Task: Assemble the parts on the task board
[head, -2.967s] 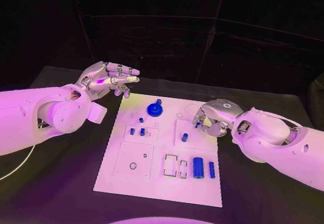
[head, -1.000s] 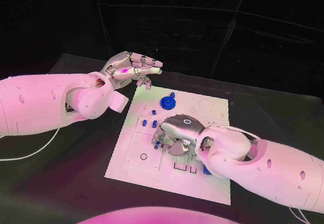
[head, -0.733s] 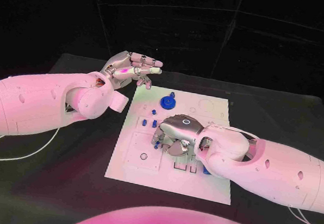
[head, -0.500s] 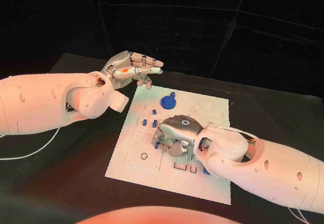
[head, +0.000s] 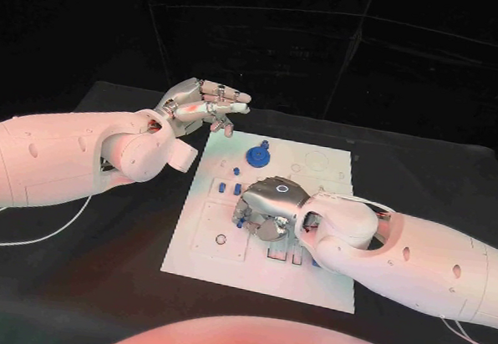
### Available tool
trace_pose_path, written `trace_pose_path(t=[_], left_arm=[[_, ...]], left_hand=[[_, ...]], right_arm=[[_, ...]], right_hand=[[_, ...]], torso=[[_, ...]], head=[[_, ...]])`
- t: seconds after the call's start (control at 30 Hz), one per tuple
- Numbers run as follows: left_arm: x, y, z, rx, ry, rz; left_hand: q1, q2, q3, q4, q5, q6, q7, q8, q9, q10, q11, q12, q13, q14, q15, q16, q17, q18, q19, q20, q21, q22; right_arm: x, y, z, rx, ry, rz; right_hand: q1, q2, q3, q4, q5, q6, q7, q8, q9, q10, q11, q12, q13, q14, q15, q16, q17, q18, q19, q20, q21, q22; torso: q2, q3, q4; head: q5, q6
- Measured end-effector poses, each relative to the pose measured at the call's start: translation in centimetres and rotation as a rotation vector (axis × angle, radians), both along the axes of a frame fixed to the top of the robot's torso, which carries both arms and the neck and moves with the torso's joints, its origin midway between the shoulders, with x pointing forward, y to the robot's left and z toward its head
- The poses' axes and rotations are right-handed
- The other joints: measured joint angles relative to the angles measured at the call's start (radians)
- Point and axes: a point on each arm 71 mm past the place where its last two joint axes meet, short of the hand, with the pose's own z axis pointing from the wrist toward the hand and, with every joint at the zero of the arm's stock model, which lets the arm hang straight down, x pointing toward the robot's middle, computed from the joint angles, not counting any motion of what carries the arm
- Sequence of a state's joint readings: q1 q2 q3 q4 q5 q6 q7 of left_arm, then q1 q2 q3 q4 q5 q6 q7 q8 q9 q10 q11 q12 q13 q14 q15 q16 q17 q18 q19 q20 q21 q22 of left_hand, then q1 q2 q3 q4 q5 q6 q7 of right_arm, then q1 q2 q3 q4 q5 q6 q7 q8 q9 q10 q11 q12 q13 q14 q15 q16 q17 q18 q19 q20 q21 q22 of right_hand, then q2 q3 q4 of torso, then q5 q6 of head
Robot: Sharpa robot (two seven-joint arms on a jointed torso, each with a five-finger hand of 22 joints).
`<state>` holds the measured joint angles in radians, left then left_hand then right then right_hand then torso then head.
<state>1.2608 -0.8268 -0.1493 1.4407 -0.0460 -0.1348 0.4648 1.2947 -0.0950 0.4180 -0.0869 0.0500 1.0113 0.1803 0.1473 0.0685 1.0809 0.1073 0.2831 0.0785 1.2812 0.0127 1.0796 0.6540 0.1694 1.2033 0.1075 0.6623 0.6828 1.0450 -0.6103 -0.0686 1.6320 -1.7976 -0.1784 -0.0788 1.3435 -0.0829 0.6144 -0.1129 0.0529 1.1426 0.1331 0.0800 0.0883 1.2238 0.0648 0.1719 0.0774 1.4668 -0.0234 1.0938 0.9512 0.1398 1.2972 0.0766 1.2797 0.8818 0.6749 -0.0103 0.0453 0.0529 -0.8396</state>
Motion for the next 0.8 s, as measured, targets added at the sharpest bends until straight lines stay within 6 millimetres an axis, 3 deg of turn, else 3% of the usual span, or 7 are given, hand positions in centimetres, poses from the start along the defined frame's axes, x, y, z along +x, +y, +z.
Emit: trace_pose_path(t=[0.27,0.43,0.67,0.7,0.8], left_arm=[[0.0,0.02,-0.01,0.0,0.002,-0.001],[-0.02,0.01,-0.02,0.0,0.004,-0.003],[-0.02,0.03,-0.04,0.001,0.006,-0.004],[-0.02,0.03,-0.04,0.001,0.006,-0.004],[-0.02,0.05,-0.04,0.002,0.007,-0.004]], left_hand=[[-0.004,-0.004,-0.003,-0.003,0.0,0.0,0.0,0.0,0.0,-0.004,-0.004,0.0,0.0,0.0,0.0,0.0,-0.001,0.0,0.0,0.0,0.0,0.0],[-0.004,-0.004,-0.003,-0.003,0.0,0.0,0.0,0.0,0.0,-0.004,-0.004,0.0,0.0,0.0,0.0,0.0,-0.001,0.0,0.0,0.0,0.0,-0.001],[-0.004,-0.004,-0.003,-0.003,0.0,0.0,0.0,0.0,0.0,-0.004,-0.004,0.0,0.0,0.0,0.0,0.0,-0.001,0.0,0.0,0.0,0.0,-0.001],[-0.004,-0.004,-0.003,-0.003,0.0,0.0,0.0,0.0,0.0,-0.004,-0.004,0.0,0.0,0.0,0.0,0.0,-0.001,0.0,0.0,0.0,0.0,-0.001],[-0.004,-0.004,-0.005,0.0,0.0,-0.002,0.002,0.0,0.0,-0.004,-0.004,0.0,0.0,0.0,0.0,0.0,-0.001,0.0,0.0,0.0,0.0,-0.001]], right_arm=[[-0.17,0.23,-0.13,-0.005,-0.006,0.007],[-0.17,0.25,-0.2,-0.008,-0.007,0.007],[-0.18,0.29,-0.33,-0.009,-0.007,0.011],[-0.16,0.28,-0.34,-0.009,-0.007,0.011],[-0.08,0.18,-0.38,-0.009,-0.008,0.009]], right_hand=[[0.0,0.0,0.0,0.0,0.0,0.0,0.0,0.0,0.001,0.0,0.0,0.0,0.0,0.0,0.0,0.0,-0.002,0.0,-0.002,0.002,0.0,0.0],[-0.014,-0.014,-0.015,0.001,0.003,-0.004,0.004,-0.004,0.001,-0.001,0.001,-0.008,-0.004,0.0,0.0,-0.001,-0.019,0.0,-0.009,0.009,0.0,-0.014],[-0.05,-0.05,-0.051,0.017,0.039,-0.029,0.019,-0.011,-0.008,-0.074,0.02,-0.06,-0.018,-0.007,0.015,-0.052,-0.085,0.0,-0.052,0.02,-0.028,-0.079],[-0.053,-0.053,-0.057,0.018,0.04,-0.038,0.027,-0.012,-0.01,-0.085,0.023,-0.067,-0.019,-0.011,0.018,-0.059,-0.096,0.0,-0.06,0.022,-0.035,-0.091],[-0.057,-0.056,-0.067,0.019,0.04,-0.087,0.031,-0.017,-0.021,-0.126,0.035,-0.084,-0.017,-0.02,0.027,-0.09,-0.135,0.0,-0.081,0.031,-0.058,-0.135]], torso=[[0.0,-0.0003,0.0006],[0.0,-0.0005,0.0012],[0.0,-0.0007,0.0012],[0.0,-0.0007,0.0013],[-0.001,-0.0007,0.0013]], head=[[0.0,0.0],[0.0,-0.002],[0.0,-0.004],[0.0,-0.004],[0.0,-0.004]])
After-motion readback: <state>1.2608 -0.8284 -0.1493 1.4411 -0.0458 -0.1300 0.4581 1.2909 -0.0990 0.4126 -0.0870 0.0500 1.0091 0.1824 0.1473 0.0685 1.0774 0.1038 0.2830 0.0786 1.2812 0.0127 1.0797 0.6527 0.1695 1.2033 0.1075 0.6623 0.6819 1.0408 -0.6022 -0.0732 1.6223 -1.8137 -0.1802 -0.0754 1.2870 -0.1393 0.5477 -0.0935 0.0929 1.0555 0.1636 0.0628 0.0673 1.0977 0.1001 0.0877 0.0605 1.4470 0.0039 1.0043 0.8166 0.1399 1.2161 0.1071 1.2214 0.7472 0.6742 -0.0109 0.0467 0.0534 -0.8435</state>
